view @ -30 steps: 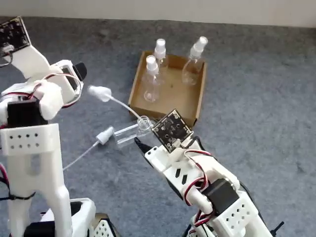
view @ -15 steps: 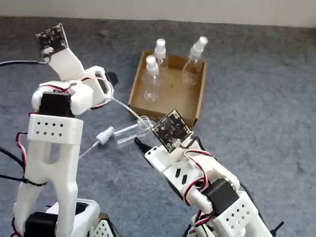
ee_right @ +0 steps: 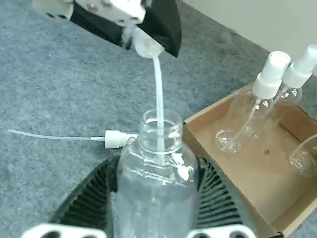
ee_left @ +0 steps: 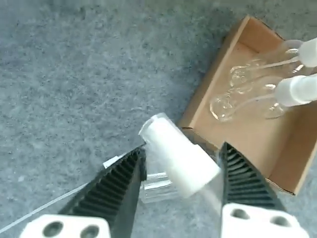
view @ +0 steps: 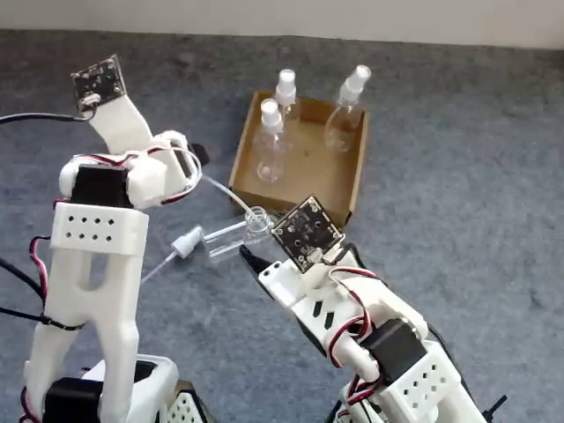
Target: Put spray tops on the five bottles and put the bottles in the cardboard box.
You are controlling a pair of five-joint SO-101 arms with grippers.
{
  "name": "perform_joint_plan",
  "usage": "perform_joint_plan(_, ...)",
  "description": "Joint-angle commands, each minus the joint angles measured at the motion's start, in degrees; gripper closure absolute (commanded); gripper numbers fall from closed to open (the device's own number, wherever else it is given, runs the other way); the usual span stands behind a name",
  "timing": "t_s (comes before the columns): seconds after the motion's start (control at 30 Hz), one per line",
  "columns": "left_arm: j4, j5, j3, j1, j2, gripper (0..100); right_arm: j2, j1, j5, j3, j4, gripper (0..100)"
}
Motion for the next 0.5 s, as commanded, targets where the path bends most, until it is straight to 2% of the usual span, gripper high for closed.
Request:
perform_joint_plan(0.0,0.35,0.09,-0.66,-1.27,-0.13,80,-1.19,0.31,-0.35,-0.4,-0.31,99.5)
perform_joint_plan(0.23,0.0,0.09,-0.57,0.57,-0.04,80,-1.19,0.31,-0.35,-0.4,-0.31,99.5)
perform_joint_plan(0.47,-3.69,0.09,-0.84,5.67,-0.57,100,-1.19,0.22,-0.44,-0.4,-0.31,99.5)
